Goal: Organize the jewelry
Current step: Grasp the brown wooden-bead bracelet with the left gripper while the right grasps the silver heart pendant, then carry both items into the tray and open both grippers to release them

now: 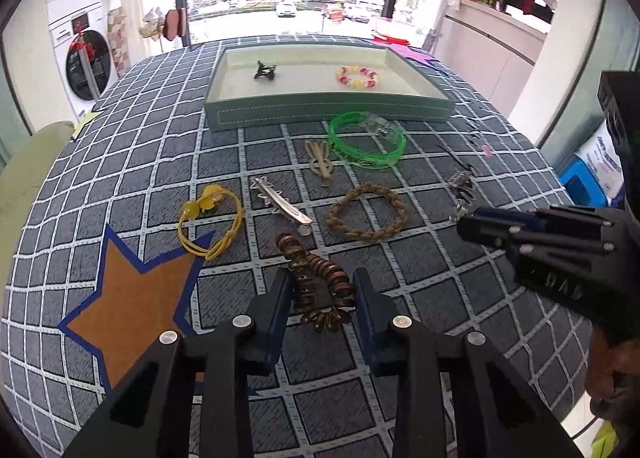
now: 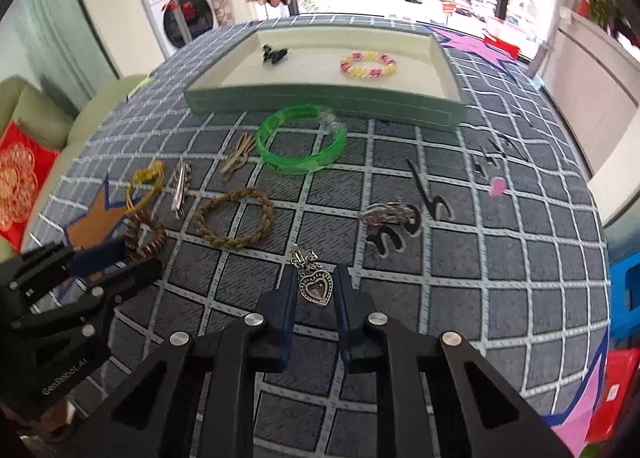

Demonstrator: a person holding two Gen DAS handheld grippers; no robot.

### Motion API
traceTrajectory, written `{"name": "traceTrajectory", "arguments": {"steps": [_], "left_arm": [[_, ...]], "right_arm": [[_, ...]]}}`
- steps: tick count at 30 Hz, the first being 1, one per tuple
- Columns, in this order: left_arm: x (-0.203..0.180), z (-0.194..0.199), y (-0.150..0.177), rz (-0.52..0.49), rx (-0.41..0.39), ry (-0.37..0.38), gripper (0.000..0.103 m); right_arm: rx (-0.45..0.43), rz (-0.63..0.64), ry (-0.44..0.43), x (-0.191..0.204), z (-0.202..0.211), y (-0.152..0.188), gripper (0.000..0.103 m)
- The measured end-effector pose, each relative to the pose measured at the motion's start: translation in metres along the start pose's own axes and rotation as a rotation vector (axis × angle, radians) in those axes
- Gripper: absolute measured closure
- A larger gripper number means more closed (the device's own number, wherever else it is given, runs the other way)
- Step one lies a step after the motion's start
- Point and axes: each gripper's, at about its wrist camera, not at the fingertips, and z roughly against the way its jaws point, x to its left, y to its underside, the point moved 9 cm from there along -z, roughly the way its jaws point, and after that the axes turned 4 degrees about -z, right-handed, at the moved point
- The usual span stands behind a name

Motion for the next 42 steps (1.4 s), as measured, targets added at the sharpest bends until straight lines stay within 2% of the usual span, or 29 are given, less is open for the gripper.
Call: {"name": "traceTrajectory", "arguments": {"steps": [8,13,29,37,42], "left_arm": [[-0.002,0.027,-0.017,-0.019,-0.056,0.037,0.059],[0.006,0.04,-0.03,0.003,-0.076,0.072,0.059],[0.031,0.062,-0.092,0.033,-0.174,0.09,0.059],[0.047,0.038,-0.143,0.036,-0.178,0.08,0.059],[0.062,0.003,-0.173,0.074,-0.134,0.081,0.059]], "right_arm": [[-0.048,-0.084,-0.026,-0.015,0.031,-0.017,0.083],[-0.074,-0.087,-0.023,-0.016,0.047,-0.028,0.083],[-0.09,-0.101,-0.08,-0.011,0.043,-0.069,0.083],[-0.108,-0.126,-0.103,-0.025,0.03,-0.115,0.083],[-0.106,-0.146,-0.11,-0.033,0.012,-0.148,0.083]]}}
